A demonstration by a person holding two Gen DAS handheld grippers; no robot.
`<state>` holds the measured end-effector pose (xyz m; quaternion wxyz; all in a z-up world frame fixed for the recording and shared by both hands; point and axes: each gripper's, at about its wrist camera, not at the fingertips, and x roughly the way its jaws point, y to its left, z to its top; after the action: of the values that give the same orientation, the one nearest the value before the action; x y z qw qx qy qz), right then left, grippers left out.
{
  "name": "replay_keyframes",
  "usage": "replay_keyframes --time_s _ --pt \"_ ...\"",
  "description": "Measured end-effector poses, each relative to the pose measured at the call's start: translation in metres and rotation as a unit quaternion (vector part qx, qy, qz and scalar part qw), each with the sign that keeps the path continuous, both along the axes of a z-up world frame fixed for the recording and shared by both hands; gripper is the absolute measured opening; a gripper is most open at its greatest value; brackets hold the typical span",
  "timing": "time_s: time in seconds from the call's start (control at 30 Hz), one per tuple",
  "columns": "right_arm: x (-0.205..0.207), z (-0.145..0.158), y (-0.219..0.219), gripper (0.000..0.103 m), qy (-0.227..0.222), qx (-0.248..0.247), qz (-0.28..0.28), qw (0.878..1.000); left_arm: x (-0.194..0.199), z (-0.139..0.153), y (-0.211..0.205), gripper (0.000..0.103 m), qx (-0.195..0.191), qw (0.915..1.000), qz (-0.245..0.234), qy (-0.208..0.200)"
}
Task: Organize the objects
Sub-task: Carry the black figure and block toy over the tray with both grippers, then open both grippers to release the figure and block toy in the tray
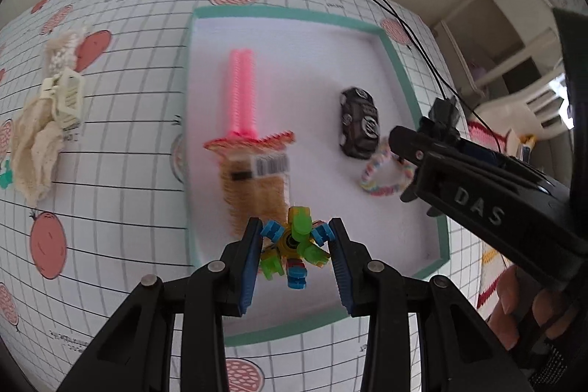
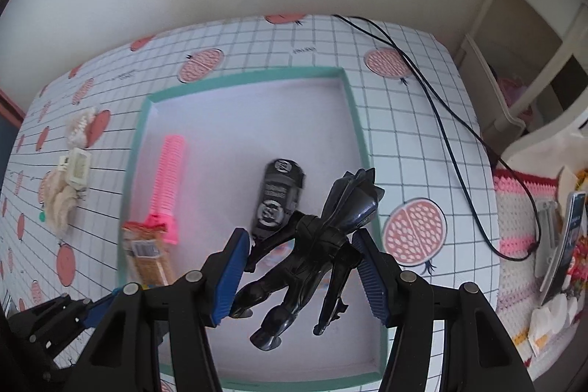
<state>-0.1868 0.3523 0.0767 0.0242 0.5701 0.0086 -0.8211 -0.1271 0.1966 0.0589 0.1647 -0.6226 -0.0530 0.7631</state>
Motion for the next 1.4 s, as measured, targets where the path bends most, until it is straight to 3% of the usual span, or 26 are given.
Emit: replay_keyframes --time_s 0.67,1.4 --pt "-0.001 -0.034 0.018 0.061 -0.039 0.01 -0.013 0.999 0.013 -0.033 0.034 0.038 -0.019 0.999 -0.03 -0.026" --pt "0.001 -0.044 0.01 0.064 -0.052 0.006 -0.007 0.999 0.016 -0.03 0.034 0.04 -0.012 0.9993 -0.032 -0.015"
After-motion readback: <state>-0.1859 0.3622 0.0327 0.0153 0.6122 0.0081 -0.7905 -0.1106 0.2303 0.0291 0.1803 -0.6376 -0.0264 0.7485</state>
